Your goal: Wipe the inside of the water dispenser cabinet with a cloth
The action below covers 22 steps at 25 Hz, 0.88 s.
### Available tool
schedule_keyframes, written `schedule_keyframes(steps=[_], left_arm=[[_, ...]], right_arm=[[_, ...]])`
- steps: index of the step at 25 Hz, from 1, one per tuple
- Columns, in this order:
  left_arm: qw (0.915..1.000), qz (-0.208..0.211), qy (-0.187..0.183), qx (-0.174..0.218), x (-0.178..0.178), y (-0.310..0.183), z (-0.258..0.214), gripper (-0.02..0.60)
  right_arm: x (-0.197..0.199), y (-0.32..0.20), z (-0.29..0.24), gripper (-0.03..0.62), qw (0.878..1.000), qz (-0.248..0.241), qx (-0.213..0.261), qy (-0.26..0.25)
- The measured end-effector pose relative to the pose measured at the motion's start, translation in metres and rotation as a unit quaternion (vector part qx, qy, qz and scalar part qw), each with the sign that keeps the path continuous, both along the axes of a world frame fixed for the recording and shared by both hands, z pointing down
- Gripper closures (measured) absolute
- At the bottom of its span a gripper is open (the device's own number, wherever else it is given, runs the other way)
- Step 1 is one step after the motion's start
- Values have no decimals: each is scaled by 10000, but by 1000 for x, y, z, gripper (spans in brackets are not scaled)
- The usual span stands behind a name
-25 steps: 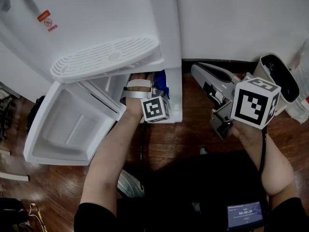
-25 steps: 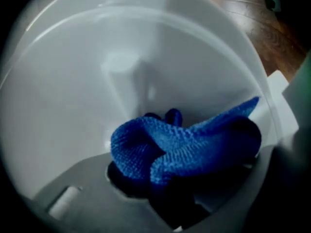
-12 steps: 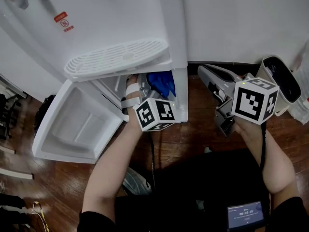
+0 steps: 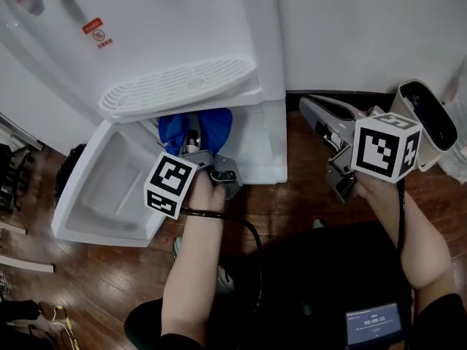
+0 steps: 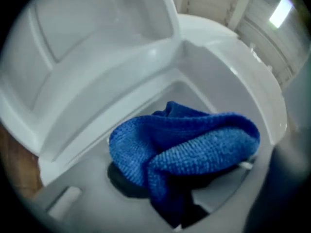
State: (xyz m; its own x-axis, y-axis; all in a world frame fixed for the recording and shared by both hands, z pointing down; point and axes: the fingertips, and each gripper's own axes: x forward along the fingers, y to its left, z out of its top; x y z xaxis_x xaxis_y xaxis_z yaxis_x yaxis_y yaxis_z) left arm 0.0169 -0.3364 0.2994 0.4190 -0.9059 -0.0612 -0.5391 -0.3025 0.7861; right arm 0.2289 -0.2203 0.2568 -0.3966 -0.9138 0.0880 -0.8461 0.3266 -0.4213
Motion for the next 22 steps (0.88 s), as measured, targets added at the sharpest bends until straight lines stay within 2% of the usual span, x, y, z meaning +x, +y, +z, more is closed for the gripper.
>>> schedule_keyframes(steps=[2, 4, 11, 15, 17, 19, 22], left_arm=[[9987, -434, 167, 194, -16, -13, -13, 436], [9980, -556, 112, 278, -16, -29, -14, 436], [9987, -281, 305, 305, 8, -83, -5, 434], [9996, -216, 138, 103, 24, -98, 10, 439], [9997, -156, 172, -60, 29, -98, 19, 439], [9983, -211, 446, -296, 22, -88, 33, 437], [9883, -480, 1349, -521, -9, -56, 42, 437]], right_arm=[[-3, 0, 0, 582, 10000, -47, -8, 20], [-4, 1, 0, 582, 10000, -77, -10, 17], [-6, 0, 4, 582, 9999, -143, -53, -52], [-13, -1, 2, 582, 9996, -277, -32, 10], [-14, -1, 3, 582, 9996, -292, -37, 55], [-14, 0, 5, 582, 9996, -275, -65, 58], [-14, 0, 5, 582, 9996, -271, -73, 48]])
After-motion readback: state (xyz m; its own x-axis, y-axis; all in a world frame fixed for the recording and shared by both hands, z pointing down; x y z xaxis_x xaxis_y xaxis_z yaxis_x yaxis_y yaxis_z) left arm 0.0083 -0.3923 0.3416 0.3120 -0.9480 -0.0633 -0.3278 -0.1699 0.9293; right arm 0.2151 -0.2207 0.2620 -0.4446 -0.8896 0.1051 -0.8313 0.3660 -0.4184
